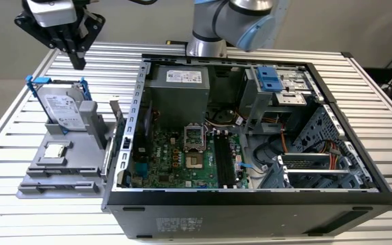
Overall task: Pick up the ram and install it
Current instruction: 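Reach for the ram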
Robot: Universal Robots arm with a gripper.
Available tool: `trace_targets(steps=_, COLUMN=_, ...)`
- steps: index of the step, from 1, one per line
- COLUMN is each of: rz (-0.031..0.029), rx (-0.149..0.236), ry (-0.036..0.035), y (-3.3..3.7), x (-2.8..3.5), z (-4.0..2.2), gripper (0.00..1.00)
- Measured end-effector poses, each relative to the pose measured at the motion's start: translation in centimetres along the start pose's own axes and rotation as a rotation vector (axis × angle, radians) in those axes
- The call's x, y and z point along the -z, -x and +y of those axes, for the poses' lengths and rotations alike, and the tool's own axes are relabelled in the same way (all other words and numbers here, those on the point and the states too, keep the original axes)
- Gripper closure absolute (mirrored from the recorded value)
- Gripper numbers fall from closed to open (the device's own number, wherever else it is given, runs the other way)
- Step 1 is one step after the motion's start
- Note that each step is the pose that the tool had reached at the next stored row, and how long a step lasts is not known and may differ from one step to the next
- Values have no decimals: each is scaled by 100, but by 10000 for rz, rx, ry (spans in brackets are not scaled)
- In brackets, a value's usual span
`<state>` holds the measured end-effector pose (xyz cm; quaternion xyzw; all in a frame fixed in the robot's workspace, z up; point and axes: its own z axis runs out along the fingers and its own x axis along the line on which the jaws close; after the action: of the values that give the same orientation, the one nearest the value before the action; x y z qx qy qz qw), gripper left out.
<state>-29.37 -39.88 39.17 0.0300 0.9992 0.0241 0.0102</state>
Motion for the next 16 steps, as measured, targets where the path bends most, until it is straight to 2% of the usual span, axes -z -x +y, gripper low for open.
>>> trace_targets(steps=16, rz=1, rx=34, ry=1, y=-460, x=7, z=-28, gripper=100)
